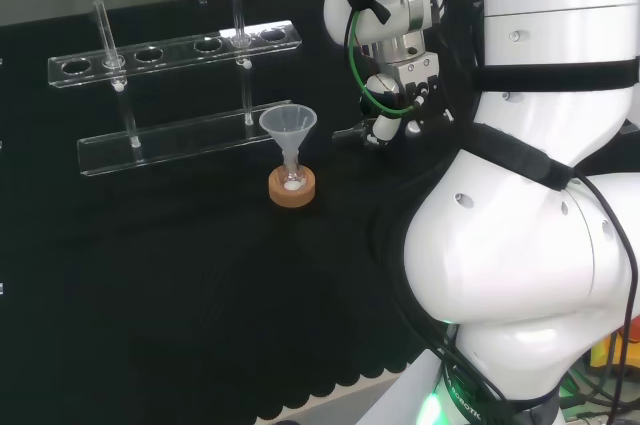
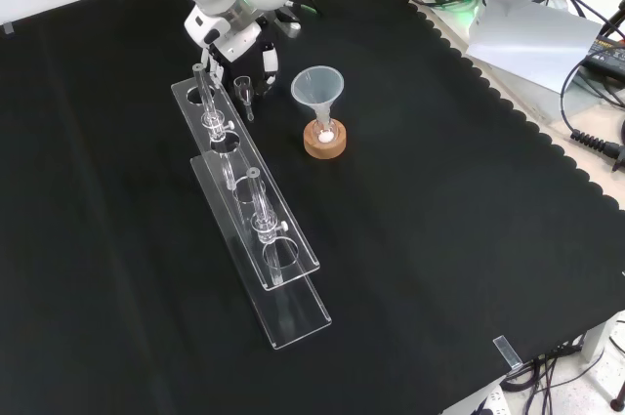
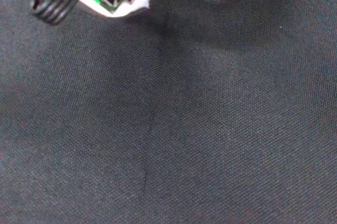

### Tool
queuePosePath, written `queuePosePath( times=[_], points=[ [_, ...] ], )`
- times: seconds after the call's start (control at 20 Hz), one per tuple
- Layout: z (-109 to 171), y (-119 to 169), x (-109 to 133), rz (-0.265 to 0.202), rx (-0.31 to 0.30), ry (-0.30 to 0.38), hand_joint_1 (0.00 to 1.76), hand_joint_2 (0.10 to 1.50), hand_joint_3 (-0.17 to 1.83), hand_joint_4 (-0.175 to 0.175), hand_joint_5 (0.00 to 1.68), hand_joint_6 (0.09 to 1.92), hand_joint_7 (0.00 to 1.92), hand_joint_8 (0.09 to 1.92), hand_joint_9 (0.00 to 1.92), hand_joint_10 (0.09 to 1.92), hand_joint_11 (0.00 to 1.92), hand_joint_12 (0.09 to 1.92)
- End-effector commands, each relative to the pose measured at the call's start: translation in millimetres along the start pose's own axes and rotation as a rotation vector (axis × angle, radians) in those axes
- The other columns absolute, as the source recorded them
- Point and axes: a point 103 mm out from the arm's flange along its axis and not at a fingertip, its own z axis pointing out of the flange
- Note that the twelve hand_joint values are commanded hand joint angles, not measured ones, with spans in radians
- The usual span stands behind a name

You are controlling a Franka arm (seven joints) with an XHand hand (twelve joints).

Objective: Put the weighing funnel back on the table.

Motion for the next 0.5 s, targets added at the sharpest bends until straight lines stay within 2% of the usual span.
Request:
queuePosePath(
  times=[0.05, 0.3, 0.5],
  points=[
    [2.3, 3.5, -0.4, -0.007, 0.013, -0.003, 1.12, 0.67, 0.80, 0.038, 1.10, 1.04, 0.84, 0.71, 1.04, 0.46, 0.73, 1.14],
    [4.5, 4.0, -3.6, -0.013, 0.017, -0.011, 1.11, 0.69, 0.77, 0.026, 1.09, 1.04, 0.83, 0.72, 1.03, 0.47, 0.73, 1.14],
    [5.3, 4.8, -1.9, -0.014, 0.023, -0.019, 1.10, 0.83, 0.53, 0.024, 1.04, 1.02, 0.79, 0.73, 1.01, 0.48, 0.72, 1.15]
  ],
)
